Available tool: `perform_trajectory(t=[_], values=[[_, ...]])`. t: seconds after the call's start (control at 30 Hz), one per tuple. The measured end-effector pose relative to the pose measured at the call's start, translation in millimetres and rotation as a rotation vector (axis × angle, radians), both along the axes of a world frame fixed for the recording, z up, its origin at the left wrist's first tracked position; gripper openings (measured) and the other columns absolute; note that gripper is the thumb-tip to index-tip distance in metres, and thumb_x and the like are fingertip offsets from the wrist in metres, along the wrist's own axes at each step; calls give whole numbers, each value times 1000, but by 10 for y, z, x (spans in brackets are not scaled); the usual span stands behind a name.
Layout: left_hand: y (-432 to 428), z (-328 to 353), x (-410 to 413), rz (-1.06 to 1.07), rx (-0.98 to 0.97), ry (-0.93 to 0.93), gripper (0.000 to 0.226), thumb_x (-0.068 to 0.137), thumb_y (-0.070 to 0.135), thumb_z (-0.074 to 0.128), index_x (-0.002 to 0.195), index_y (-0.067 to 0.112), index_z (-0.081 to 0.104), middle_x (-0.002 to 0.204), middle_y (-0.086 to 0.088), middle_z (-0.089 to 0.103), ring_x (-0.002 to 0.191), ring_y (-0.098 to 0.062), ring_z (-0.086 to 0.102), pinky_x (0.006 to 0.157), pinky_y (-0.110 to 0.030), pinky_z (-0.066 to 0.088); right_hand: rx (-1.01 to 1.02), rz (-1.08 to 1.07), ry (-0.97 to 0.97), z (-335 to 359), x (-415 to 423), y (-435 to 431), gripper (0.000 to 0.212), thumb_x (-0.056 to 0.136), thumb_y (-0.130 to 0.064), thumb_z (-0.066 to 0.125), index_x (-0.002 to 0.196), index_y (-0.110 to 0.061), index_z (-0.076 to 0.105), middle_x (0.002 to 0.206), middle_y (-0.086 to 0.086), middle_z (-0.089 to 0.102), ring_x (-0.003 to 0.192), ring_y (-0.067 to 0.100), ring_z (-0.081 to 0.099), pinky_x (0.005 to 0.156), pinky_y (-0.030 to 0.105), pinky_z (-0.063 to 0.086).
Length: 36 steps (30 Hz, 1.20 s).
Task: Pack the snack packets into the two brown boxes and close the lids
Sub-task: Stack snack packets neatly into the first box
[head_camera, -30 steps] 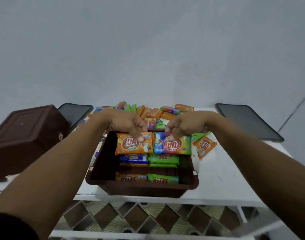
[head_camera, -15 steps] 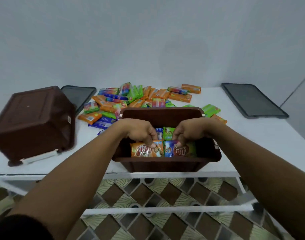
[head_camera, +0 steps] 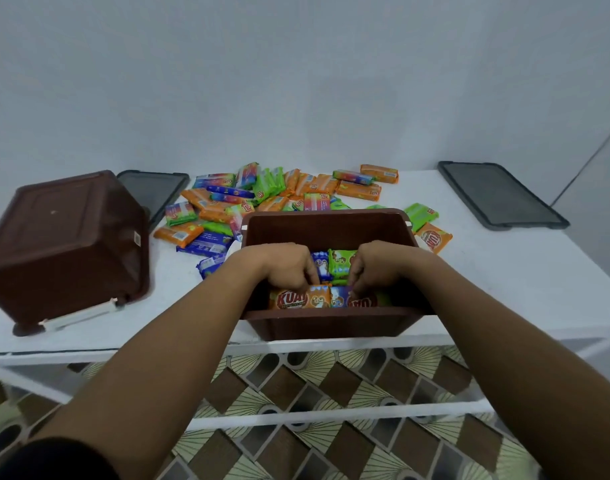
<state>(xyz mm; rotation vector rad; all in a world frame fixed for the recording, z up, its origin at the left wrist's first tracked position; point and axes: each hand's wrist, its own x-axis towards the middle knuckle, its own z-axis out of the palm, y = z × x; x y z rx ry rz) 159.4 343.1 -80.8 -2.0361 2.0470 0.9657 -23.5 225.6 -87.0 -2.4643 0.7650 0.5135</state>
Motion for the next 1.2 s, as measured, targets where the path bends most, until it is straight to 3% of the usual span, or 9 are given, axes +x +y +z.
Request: perform_trajectory(t=[0.13, 0.3, 0.47, 0.7, 0.83, 0.93, 1.03, 1.13, 1.2], values=[[3, 24, 11, 8, 54, 32, 33, 95, 10, 62, 123, 23, 74, 119, 5, 73, 104, -12, 68, 92, -31, 56, -48, 56, 31, 9, -3, 36, 22, 87, -33, 75, 108, -29, 79, 104, -15, 71, 94, 6, 60, 82, 23, 47], [4, 25, 5, 36, 158, 132, 50, 91, -9, 54, 132, 18, 68, 120, -1, 74, 111, -19, 68, 98, -37, 56, 1, 67, 74, -4, 27, 30, 15, 88, -36, 72, 101, -33, 81, 102, -16, 72, 94, 6, 61, 77, 23, 47], [-28, -26, 47, 56, 244, 177, 52, 92, -11, 56, 132, 20, 67, 116, 1, 75, 112, -20, 69, 103, -45, 53, 31, 84, 88, -17, 34, 36, 21, 89, -35, 73, 109, -31, 79, 114, -11, 69, 102, 10, 59, 74, 21, 46], [-46, -9, 34, 58, 258, 207, 49, 90, -6, 61, 131, 20, 69, 120, 1, 74, 114, -16, 67, 105, -42, 52, 30, 78, 103, 3, 37, 81, 25, 88, -35, 73, 112, -32, 76, 109, -13, 66, 104, 12, 59, 90, 31, 51], [-30, -9, 39, 92, 153, 285, 41, 91, 0, 67, 129, 14, 69, 122, -4, 73, 108, -17, 70, 93, -39, 59, 120, 56, -11, 67, 11, 112, 31, 86, -28, 75, 117, -28, 74, 93, -21, 67, 99, 9, 64, 93, 33, 52], [-25, 170, 74, 164, 0, 458, 26, 93, -2, 66, 116, 6, 73, 103, -9, 77, 86, -16, 75, 77, -34, 61, 145, -12, -206, 222, -43, 56, 24, 87, -24, 74, 111, -24, 76, 74, -18, 68, 77, 0, 65, 74, 23, 52], [-118, 422, 111, 170, -205, 416, 10, 92, 6, 70, 101, 8, 76, 87, -7, 78, 76, -21, 74, 73, -35, 60, 103, -94, -404, 427, -112, -77, 16, 86, -20, 75, 101, -22, 78, 71, -12, 72, 69, 2, 67, 63, 13, 49], [-304, 608, 125, 213, -417, 382, 3, 89, 13, 76, 91, 11, 75, 78, -4, 77, 72, -22, 74, 70, -40, 60, 38, -209, -582, 610, -153, -303, 7, 84, -17, 77, 91, -19, 79, 74, -3, 76, 69, 11, 71, 66, 19, 54], [-447, 701, 115, 236, -518, 380, 5, 87, 15, 79, 88, 11, 76, 71, -1, 75, 64, -15, 70, 63, -29, 57, -17, -279, -673, 688, -179, -494, 5, 84, -16, 78, 88, -17, 79, 67, -5, 72, 61, 3, 66, 62, 18, 50]])
